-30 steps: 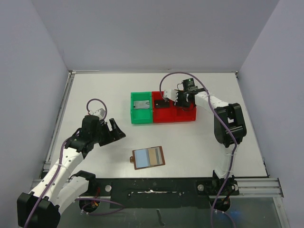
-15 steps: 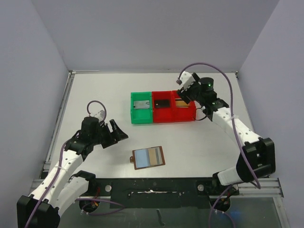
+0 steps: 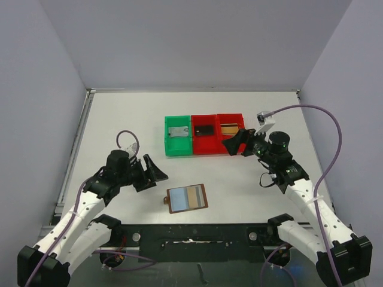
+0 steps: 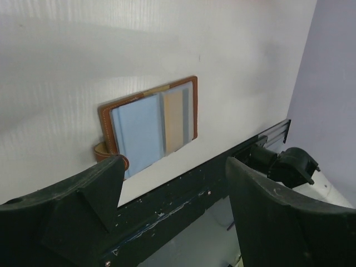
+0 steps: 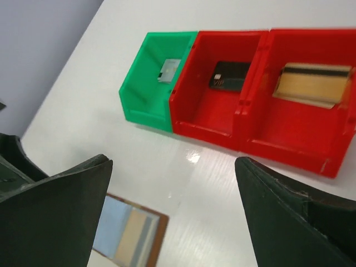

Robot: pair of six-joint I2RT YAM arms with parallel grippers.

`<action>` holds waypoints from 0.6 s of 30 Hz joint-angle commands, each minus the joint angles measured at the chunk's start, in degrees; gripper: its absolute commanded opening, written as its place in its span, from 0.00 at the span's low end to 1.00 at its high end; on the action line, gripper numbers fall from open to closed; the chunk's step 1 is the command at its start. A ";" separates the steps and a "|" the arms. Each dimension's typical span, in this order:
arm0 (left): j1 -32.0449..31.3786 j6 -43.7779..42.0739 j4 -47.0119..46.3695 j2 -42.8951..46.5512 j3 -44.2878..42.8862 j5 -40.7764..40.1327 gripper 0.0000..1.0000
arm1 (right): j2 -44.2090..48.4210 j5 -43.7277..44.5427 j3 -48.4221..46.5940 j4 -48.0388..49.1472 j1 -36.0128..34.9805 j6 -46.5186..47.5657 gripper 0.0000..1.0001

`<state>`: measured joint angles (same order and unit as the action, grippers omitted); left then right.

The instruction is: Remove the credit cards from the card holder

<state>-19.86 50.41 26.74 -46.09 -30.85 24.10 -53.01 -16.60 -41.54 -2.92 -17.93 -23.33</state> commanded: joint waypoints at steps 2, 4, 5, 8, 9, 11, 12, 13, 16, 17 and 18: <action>-11.06 5.44 -3.01 -1.16 -3.41 -6.60 0.72 | 2.37 -4.50 7.50 4.64 0.25 -20.66 0.98; -17.41 9.31 -4.58 -2.40 -3.74 -12.10 0.71 | 1.80 -5.84 10.45 8.10 -0.21 -24.32 0.98; -20.52 11.05 -5.29 -3.16 -3.85 -15.05 0.71 | 1.26 -5.84 11.40 8.58 -0.55 -26.10 0.98; -29.11 15.79 -8.10 -5.32 -3.35 -22.62 0.71 | -0.72 -3.14 12.85 6.26 -2.49 -30.25 0.98; -30.70 16.81 -9.01 -6.44 -2.95 -23.93 0.70 | -1.37 -1.14 12.96 4.95 -4.43 -31.44 0.99; -33.07 18.41 -10.58 -8.42 -2.22 -25.72 0.67 | -2.63 2.86 13.01 3.42 -7.87 -32.65 0.99; -33.86 18.77 -11.39 -9.35 -1.81 -26.29 0.65 | -3.34 4.78 12.98 2.78 -9.88 -33.40 0.99; -34.41 19.13 -12.22 -10.13 -1.31 -26.59 0.63 | -4.04 6.38 13.02 2.58 -12.02 -33.97 0.97; -35.43 19.05 -12.82 -11.78 -0.39 -27.73 0.60 | -6.20 13.42 12.10 0.61 -18.54 -36.88 0.87; -35.58 18.88 -12.31 -12.15 -0.12 -28.65 0.60 | -6.56 17.98 11.49 -2.34 -21.17 -39.42 0.85; -35.60 18.97 -12.05 -12.27 0.22 -29.25 0.60 | -6.96 21.45 11.30 -3.54 -23.43 -41.34 0.83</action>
<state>-54.76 67.57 18.31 -57.67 -31.38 0.14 -58.83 -9.39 -28.21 -2.11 -34.63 -56.64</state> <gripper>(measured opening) 0.604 0.863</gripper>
